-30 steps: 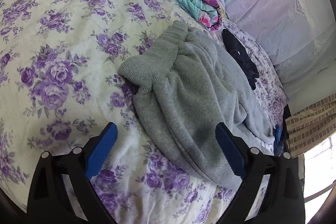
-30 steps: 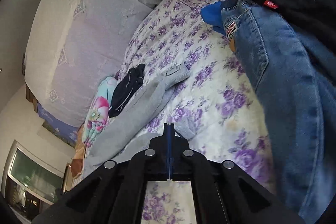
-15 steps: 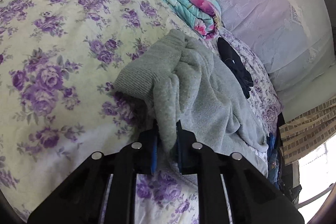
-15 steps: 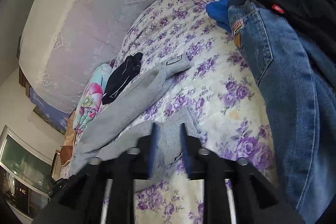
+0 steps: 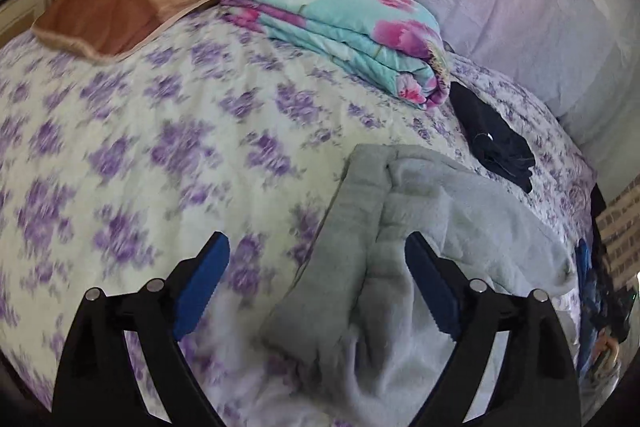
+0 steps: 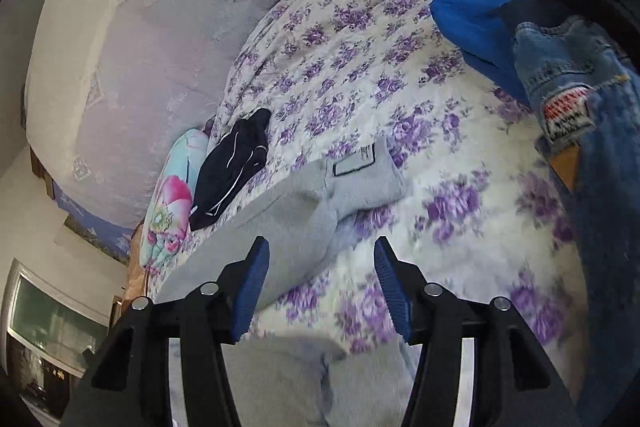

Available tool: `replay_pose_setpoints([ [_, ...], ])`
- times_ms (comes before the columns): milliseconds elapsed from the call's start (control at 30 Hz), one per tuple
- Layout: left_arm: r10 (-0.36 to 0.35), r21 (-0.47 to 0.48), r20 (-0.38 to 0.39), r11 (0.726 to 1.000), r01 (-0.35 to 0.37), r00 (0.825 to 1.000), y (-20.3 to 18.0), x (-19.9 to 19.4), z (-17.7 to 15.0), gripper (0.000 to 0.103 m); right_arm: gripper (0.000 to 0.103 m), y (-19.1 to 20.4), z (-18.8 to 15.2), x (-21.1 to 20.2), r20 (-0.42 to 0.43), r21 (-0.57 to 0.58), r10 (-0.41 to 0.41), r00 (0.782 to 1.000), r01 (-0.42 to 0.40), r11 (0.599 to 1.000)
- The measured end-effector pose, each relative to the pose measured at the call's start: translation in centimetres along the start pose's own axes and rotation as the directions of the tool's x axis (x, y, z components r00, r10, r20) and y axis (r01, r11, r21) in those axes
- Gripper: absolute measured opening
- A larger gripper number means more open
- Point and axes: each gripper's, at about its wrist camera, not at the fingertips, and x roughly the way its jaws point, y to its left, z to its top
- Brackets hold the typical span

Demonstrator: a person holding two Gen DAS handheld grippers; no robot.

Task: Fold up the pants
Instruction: 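Fold the sweatpants leg over with the left gripper while the right gripper holds the cuff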

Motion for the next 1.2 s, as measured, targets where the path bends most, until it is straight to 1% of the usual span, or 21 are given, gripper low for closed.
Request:
replay_pose_setpoints([
  [100, -0.015, 0.074, -0.051, 0.997, 0.019, 0.999, -1.8, 4.1, 3.0, 0.087, 0.056, -0.7, 2.7, 2.6, -0.017, 0.021, -0.036, 0.999, 0.037, 0.999],
  [167, -0.032, 0.078, -0.089, 0.996, 0.039, 0.996, -2.6, 6.8, 4.6, 0.087, 0.056, -1.5, 4.2, 4.5, -0.039, 0.031, -0.08, 0.996, 0.081, 0.996],
  [233, -0.059, 0.076, -0.126, 0.995, 0.069, 0.99, -3.3, 9.1, 5.8, 0.087, 0.056, -2.5, 5.2, 6.0, -0.063, 0.05, -0.105, 0.992, 0.108, 0.993],
  [267, -0.069, 0.074, -0.141, 0.994, 0.08, 0.988, -3.5, 10.0, 6.2, 0.087, 0.056, -3.0, 5.7, 6.7, -0.075, 0.064, -0.108, 0.991, 0.113, 0.992],
  [333, -0.099, 0.065, -0.173, 0.992, 0.112, 0.98, -4.2, 11.9, 7.2, 0.087, 0.056, -3.7, 6.2, 8.0, -0.095, 0.09, -0.087, 0.992, 0.096, 0.991],
  [400, -0.138, 0.061, -0.21, 0.986, 0.153, 0.968, -4.8, 13.6, 7.8, 0.087, 0.056, -4.1, 6.7, 9.3, -0.12, 0.1, -0.065, 0.991, 0.077, 0.992],
  [533, -0.161, 0.068, -0.262, 0.981, 0.184, 0.952, -5.8, 16.3, 8.1, 0.087, 0.056, -3.4, 7.2, 10.7, -0.143, 0.053, -0.06, 0.988, 0.068, 0.996],
  [567, -0.174, 0.059, -0.285, 0.978, 0.199, 0.943, -5.9, 17.1, 8.1, 0.087, 0.053, -3.2, 7.2, 11.0, -0.154, 0.032, -0.059, 0.986, 0.065, 0.997],
  [600, -0.179, 0.051, -0.298, 0.978, 0.203, 0.938, -6.0, 17.7, 8.1, 0.087, 0.043, -3.0, 7.2, 11.2, -0.17, 0.015, -0.058, 0.984, 0.061, 0.998],
  [667, -0.184, 0.046, -0.301, 0.977, 0.207, 0.936, -6.1, 18.1, 8.1, 0.087, 0.032, -2.9, 6.9, 11.6, -0.2, 0.003, -0.058, 0.978, 0.06, 0.998],
  [700, -0.192, 0.049, -0.294, 0.975, 0.215, 0.936, -6.1, 18.0, 8.0, 0.083, 0.023, -3.0, 6.7, 11.5, -0.199, 0.002, -0.063, 0.978, 0.065, 0.998],
  [733, -0.199, 0.05, -0.288, 0.974, 0.223, 0.937, -6.1, 17.7, 8.0, 0.074, 0.019, -3.1, 6.7, 11.3, -0.194, 0.004, -0.063, 0.979, 0.065, 0.998],
  [767, -0.191, 0.048, -0.278, 0.976, 0.213, 0.941, -6.0, 17.5, 8.0, 0.071, 0.014, -3.1, 6.7, 10.9, -0.18, 0.009, -0.056, 0.982, 0.059, 0.998],
  [800, -0.186, 0.04, -0.273, 0.978, 0.204, 0.944, -5.8, 17.3, 7.9, 0.062, 0.008, -3.2, 6.7, 10.7, -0.167, 0.013, -0.052, 0.985, 0.055, 0.998],
  [833, -0.186, 0.029, -0.271, 0.979, 0.201, 0.945, -5.7, 17.2, 7.9, 0.055, 0.005, -3.1, 6.8, 10.3, -0.15, 0.015, -0.053, 0.987, 0.056, 0.998],
  [933, -0.2, 0.005, -0.249, 0.978, 0.208, 0.948, -5.5, 16.2, 8.0, 0.046, 0.005, -2.2, 7.0, 9.5, -0.113, -0.011, -0.058, 0.992, 0.057, 0.998],
  [1000, -0.193, 0.018, -0.22, 0.979, 0.202, 0.956, -6.0, 15.2, 8.2, 0.042, 0.005, -1.5, 7.3, 8.9, -0.091, -0.027, -0.063, 0.994, 0.061, 0.998],
  [1033, -0.196, 0.026, -0.203, 0.978, 0.205, 0.959, -6.4, 14.6, 8.5, 0.035, 0.005, -1.2, 7.5, 8.6, -0.08, -0.034, -0.064, 0.995, 0.061, 0.998],
  [1067, -0.207, 0.033, -0.192, 0.976, 0.217, 0.959, -6.7, 13.9, 8.7, 0.031, 0.005, -0.8, 7.7, 8.4, -0.071, -0.037, -0.063, 0.995, 0.06, 0.997],
  [1100, -0.216, 0.037, -0.183, 0.973, 0.227, 0.959, -7.0, 13.3, 9.0, 0.029, 0.005, -0.5, 7.9, 8.0, -0.062, -0.042, -0.059, 0.996, 0.056, 0.998],
  [1200, -0.222, 0.063, -0.161, 0.97, 0.234, 0.962, -7.7, 11.8, 9.4, 0.027, 0.005, 0.4, 8.1, 6.9, -0.04, -0.062, -0.046, 0.998, 0.043, 0.997],
])
